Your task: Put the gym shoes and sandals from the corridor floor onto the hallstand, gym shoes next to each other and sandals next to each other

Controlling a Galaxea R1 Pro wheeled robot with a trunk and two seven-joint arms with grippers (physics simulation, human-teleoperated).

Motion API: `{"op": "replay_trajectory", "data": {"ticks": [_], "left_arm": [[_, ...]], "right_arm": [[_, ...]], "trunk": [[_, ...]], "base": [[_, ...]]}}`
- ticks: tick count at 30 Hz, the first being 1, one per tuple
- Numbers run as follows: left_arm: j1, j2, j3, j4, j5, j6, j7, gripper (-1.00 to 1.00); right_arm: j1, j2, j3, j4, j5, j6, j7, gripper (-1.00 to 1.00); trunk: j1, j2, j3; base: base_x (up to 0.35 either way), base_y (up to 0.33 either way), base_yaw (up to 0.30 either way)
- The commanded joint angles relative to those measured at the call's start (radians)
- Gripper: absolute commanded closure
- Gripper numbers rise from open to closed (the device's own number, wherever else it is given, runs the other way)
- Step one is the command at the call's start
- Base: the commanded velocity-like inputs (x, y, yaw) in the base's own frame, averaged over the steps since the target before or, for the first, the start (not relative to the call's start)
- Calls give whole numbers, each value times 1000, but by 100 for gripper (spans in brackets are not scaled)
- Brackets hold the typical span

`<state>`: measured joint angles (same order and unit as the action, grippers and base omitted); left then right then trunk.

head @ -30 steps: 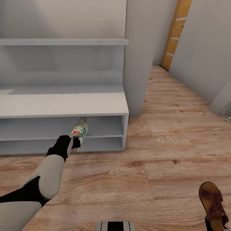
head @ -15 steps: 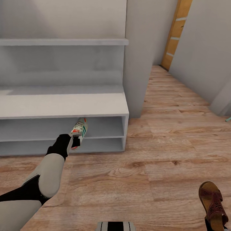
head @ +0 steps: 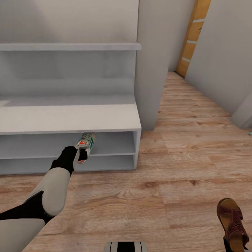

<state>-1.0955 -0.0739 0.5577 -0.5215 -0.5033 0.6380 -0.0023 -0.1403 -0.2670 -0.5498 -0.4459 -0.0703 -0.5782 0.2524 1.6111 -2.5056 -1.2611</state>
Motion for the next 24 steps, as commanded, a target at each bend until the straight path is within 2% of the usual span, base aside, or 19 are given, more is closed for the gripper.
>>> {"op": "replay_trajectory", "data": {"ticks": [1, 14, 24], "left_arm": [[0, -1, 6, -2, -1, 3, -1, 100], [-1, -1, 7, -2, -1, 3, -1, 100], [2, 2, 7, -2, -3, 3, 0, 100]], "right_arm": [[-1, 0, -4, 1, -8, -2, 11, 100], [-1, 0, -4, 1, -8, -2, 11, 100], [-1, 0, -4, 1, -8, -2, 11, 100]], "trunk": [[0, 0, -1], [0, 0, -1], [0, 0, -1]], "base": [[241, 0, 0], [52, 0, 0], [175, 0, 0]]}}
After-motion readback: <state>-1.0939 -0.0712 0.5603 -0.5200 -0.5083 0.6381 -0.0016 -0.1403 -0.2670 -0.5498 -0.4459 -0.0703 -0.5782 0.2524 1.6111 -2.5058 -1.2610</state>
